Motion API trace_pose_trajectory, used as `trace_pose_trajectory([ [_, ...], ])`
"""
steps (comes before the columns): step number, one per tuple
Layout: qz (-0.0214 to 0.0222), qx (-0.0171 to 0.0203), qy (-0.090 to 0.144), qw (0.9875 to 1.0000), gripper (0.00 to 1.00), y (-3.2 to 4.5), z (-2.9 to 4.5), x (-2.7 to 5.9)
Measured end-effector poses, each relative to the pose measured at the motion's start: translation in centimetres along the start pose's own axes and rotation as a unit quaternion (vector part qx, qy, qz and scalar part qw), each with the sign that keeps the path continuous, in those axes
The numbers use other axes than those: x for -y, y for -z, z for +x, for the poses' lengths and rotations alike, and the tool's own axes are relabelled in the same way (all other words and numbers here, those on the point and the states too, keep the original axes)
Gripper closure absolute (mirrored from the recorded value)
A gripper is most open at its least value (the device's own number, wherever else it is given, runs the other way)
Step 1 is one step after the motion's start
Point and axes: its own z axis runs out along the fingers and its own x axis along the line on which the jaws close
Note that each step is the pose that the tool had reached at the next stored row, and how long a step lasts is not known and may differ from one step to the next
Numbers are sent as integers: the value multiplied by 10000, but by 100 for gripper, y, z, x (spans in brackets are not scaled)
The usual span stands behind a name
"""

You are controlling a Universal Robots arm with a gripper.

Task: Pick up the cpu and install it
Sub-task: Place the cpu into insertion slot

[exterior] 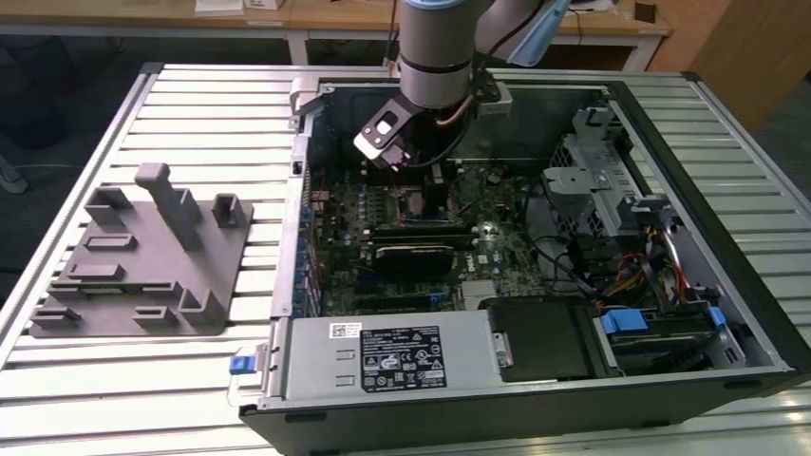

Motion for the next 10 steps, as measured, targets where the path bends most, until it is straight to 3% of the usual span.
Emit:
trace_pose_trajectory([
  [8, 0, 0, 0, 10000, 39, 28, 0, -1],
  [10, 0, 0, 0, 10000, 46, 30, -1, -1],
])
